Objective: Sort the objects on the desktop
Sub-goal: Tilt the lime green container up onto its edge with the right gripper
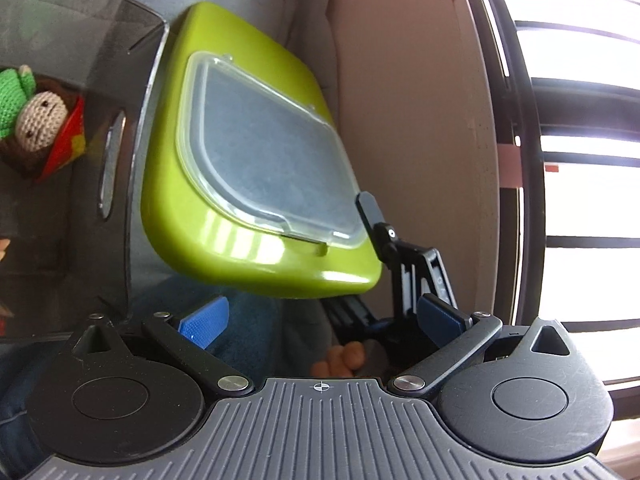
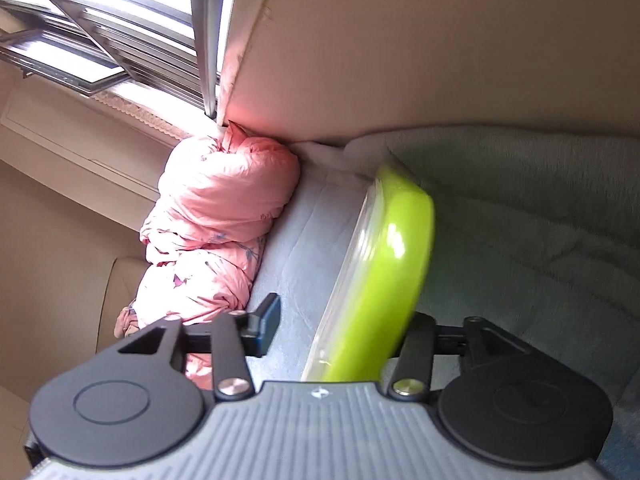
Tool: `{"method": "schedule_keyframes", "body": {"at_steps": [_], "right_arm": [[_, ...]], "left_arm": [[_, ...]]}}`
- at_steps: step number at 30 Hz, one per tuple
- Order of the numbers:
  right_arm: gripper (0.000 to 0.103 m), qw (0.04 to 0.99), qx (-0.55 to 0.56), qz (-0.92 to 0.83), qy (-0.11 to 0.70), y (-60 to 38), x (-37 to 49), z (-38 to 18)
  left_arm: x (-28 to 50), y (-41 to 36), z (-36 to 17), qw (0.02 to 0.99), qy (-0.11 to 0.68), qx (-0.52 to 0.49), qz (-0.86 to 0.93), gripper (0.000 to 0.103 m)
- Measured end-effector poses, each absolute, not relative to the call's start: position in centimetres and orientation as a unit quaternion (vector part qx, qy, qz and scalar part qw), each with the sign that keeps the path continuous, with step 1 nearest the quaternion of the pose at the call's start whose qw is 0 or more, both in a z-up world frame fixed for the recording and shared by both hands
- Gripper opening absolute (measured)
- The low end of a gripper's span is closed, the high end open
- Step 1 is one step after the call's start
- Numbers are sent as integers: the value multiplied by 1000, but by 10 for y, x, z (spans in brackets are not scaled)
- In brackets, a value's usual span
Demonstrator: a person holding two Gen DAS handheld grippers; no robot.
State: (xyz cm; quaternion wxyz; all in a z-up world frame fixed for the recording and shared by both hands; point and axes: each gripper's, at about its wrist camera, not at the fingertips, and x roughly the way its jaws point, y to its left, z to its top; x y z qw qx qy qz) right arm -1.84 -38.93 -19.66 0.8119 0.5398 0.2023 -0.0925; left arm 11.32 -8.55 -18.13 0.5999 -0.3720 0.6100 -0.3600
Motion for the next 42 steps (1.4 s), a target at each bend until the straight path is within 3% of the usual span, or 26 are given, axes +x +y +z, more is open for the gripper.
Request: {"method": "schedule_keyframes", "body": {"at_steps": [7,9,10,11,13,17,19,21,23,25,28,33,42], "right_arm": [[62,799,564,-90,186,-385,-18,-208],[85,798,571,-73,178,-385,-19,-206],[92,797,576,-64,169,-385,-21,-205],[98,798,577,-62,163,-384,-21,-204],[96,814,552,-76,164,-381,-18,-198],[88,833,511,-100,187,-377,-9,-194],[78,818,530,-94,203,-379,-5,-201],[56,812,530,-80,231,-378,2,-206],[51,807,526,-68,259,-375,7,-210],[37,808,522,-64,267,-372,9,-211],[27,817,513,-56,256,-369,5,-204],[25,816,516,-54,255,-372,-5,-183],[22,753,618,-7,227,-393,-24,-176]], "left_arm": [[113,-84,-185,595,611,-380,-359,103],[113,-84,-185,595,609,-381,-361,103],[113,-83,-185,595,608,-381,-362,103],[113,-83,-184,595,608,-381,-363,103],[113,-82,-184,595,607,-381,-364,103],[113,-75,-187,594,605,-388,-362,103],[114,-73,-188,593,604,-392,-360,103],[114,-72,-189,593,604,-395,-357,103],[115,-70,-190,592,603,-399,-355,103],[115,-70,-190,592,602,-402,-355,103],[116,-68,-189,593,597,-406,-356,103],[118,-59,-188,594,589,-415,-359,103],[132,-59,-193,598,589,-411,-355,103]]}}
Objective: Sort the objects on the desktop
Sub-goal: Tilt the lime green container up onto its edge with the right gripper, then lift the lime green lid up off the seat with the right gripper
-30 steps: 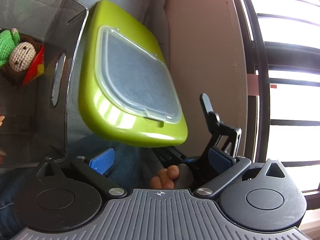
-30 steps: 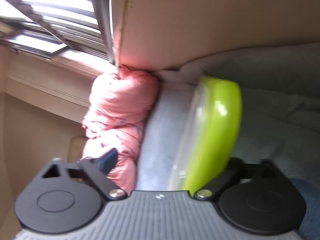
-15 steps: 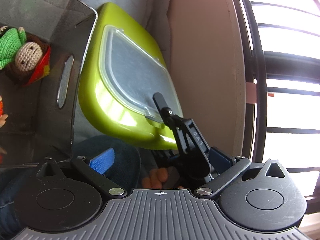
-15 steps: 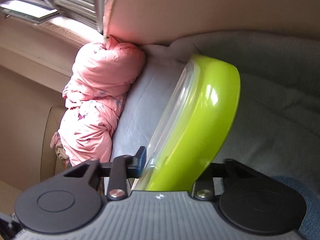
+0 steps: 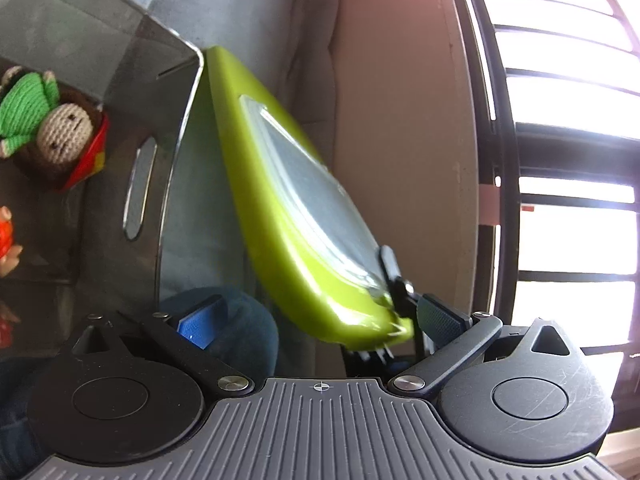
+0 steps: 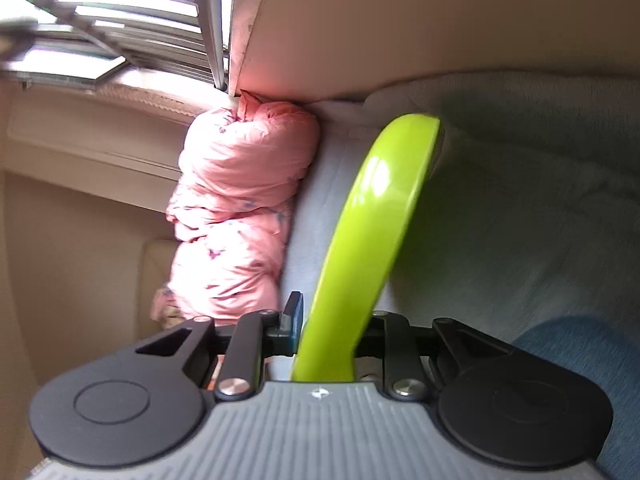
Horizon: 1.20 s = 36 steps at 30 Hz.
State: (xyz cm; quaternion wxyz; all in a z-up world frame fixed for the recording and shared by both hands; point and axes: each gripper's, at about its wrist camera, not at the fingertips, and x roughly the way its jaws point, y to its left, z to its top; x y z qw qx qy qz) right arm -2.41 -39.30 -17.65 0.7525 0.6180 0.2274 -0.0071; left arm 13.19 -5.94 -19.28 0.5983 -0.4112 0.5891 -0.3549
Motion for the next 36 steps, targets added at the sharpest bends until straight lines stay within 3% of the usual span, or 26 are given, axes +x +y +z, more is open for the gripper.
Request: {"method": "schedule_keyframes", "body": {"at_steps": [9,17,18,20,21,24,26,33,36], "right_arm": [[23,761,607,-9,229,-400,-28,-177],[29,784,562,-47,259,-395,-23,-168],[34,785,560,-46,261,-394,-22,-168],[36,784,562,-46,259,-393,-22,-168],[36,784,563,-47,258,-393,-21,-169],[44,782,567,-54,254,-395,-21,-170],[46,778,572,-53,254,-396,-23,-173],[74,757,603,-56,244,-389,-21,-187],[76,753,613,-76,228,-382,-22,-191]], "left_arm": [[165,-116,-203,606,637,-338,-336,103],[161,-123,-194,610,624,-361,-329,102],[160,-123,-193,611,624,-361,-327,99],[158,-124,-191,611,625,-359,-327,78],[157,-125,-190,609,627,-359,-328,55],[155,-123,-190,592,624,-384,-335,45],[154,-124,-188,587,622,-393,-339,43],[155,-133,-179,566,615,-424,-350,44],[160,-131,-181,572,612,-425,-344,45]]}}
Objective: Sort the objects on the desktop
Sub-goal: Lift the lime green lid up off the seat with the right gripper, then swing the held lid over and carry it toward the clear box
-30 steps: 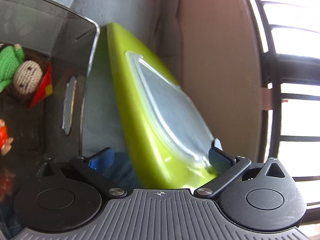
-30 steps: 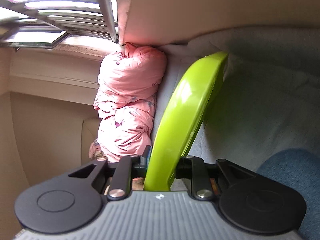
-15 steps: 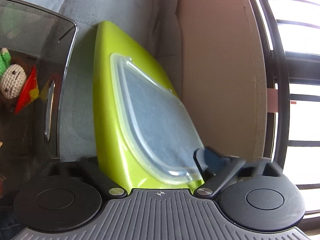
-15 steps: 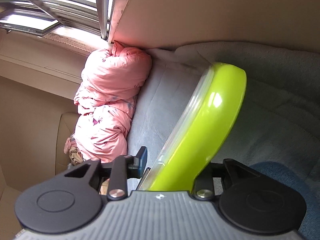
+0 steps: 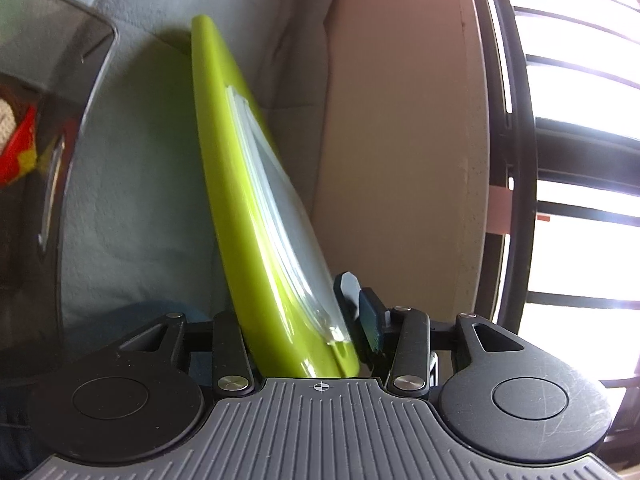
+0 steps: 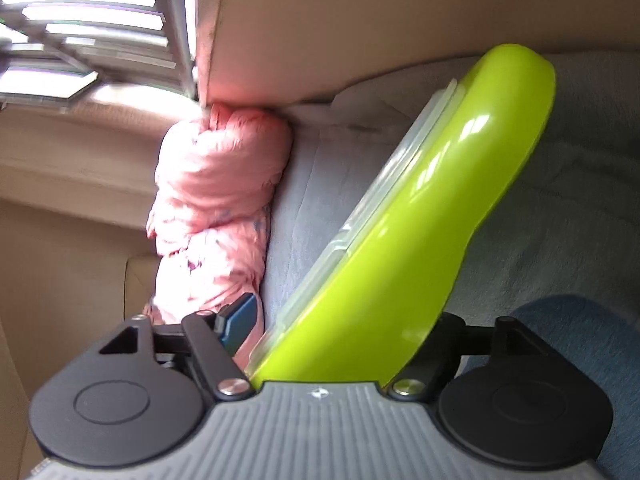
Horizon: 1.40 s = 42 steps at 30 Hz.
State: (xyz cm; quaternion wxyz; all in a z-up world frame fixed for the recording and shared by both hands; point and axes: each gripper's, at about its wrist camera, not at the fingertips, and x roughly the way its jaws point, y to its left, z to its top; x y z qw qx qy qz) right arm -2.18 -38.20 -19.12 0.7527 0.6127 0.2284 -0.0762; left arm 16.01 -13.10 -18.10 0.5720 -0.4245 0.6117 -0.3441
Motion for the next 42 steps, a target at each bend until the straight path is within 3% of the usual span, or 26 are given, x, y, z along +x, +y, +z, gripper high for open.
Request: {"method": "schedule_keyframes", "body": {"at_steps": [4,8,11,12,15,16,27,35,42], "right_arm": [[75,744,623,-110,217,-377,-16,-192],[66,728,642,-124,206,-375,-18,-197],[59,716,652,-149,201,-378,-22,-203],[44,714,653,-149,202,-380,-22,-206],[24,729,644,-113,202,-385,-20,-207],[22,739,635,-101,200,-385,-20,-203],[22,776,594,-101,186,-397,-35,-177],[26,800,574,8,174,-407,-43,-131],[31,800,580,67,137,-405,-50,-81]], "left_arm": [[156,-130,-187,571,614,-424,-343,51],[154,-127,-184,603,606,-395,-336,53],[152,-122,-182,623,598,-382,-330,72],[153,-121,-183,623,598,-383,-329,77],[153,-118,-190,616,603,-388,-326,88],[153,-116,-190,621,602,-387,-321,94],[152,-93,-162,704,561,-319,-295,99],[150,-74,-149,699,535,-335,-335,103],[135,-37,-142,671,481,-418,-380,103]]}}
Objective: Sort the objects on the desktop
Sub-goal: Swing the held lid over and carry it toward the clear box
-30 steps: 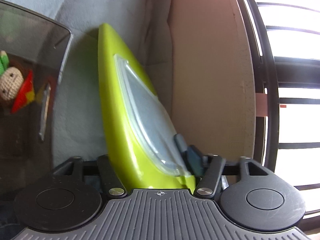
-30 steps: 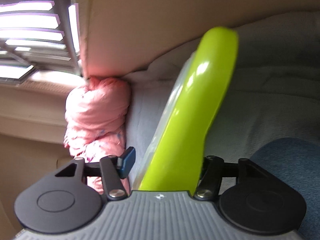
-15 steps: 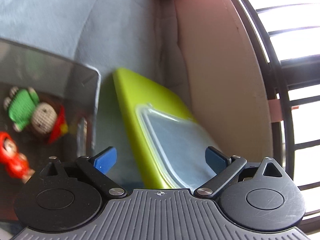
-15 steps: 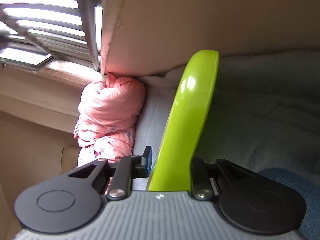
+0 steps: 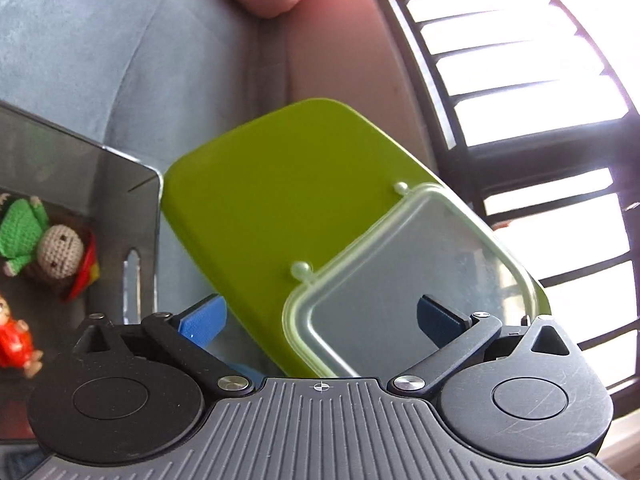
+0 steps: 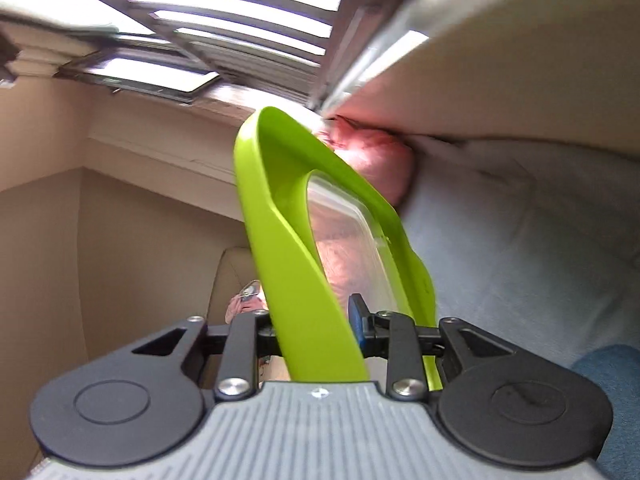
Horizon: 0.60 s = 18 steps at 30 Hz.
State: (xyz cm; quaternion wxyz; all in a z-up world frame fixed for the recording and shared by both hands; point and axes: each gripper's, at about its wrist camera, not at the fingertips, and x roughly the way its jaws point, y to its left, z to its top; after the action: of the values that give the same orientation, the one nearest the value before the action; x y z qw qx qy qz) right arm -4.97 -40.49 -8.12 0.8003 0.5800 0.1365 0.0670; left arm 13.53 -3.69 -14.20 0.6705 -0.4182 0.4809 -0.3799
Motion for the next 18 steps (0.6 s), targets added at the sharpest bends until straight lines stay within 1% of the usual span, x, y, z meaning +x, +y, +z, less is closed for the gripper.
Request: {"method": "schedule_keyframes", "body": {"at_steps": [7,12,15,18], "right_arm": [[33,795,582,106,130,-388,-31,-48],[34,798,577,119,130,-378,-35,-36],[34,795,578,136,126,-375,-38,-23],[34,779,592,171,115,-377,-44,-8]], "left_arm": [[126,-6,-171,631,452,-510,-370,103],[120,-29,-195,585,461,-537,-397,103],[115,-42,-199,545,441,-564,-436,103],[114,-41,-192,529,402,-591,-457,103]]}}
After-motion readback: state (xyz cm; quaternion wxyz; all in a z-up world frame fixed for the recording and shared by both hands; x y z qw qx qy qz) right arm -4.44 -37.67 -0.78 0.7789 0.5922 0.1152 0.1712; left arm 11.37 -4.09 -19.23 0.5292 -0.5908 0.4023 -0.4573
